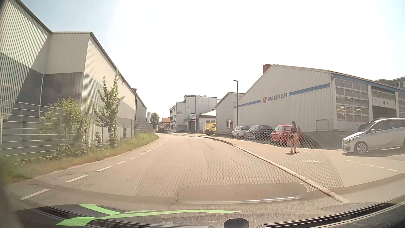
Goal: Follow the waypoints while adhering to traffic rules and regulations
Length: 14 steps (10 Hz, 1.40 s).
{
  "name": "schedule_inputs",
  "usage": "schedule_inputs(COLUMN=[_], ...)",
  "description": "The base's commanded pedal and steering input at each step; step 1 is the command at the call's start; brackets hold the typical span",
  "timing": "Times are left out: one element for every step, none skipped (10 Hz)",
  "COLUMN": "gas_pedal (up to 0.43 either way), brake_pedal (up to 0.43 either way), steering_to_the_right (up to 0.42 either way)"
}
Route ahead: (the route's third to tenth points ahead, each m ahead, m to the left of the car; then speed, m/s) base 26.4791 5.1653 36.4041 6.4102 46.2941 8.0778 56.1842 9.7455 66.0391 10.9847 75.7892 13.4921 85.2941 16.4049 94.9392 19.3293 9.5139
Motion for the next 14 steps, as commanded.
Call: schedule_inputs(gas_pedal=[0.098,0.110,0.110,0.110,0.110,0.110,0.110,0.118,0.118,0.118,0.118,0.130,0.130,0.130], brake_pedal=[0.000,0.000,0.000,0.000,0.000,0.000,0.000,0.000,0.000,0.000,0.000,0.000,0.000,0.000], steering_to_the_right=[-0.027,-0.027,-0.027,-0.027,-0.027,-0.025,-0.022,-0.020,-0.019,-0.019,-0.019,-0.019,-0.020,-0.022])
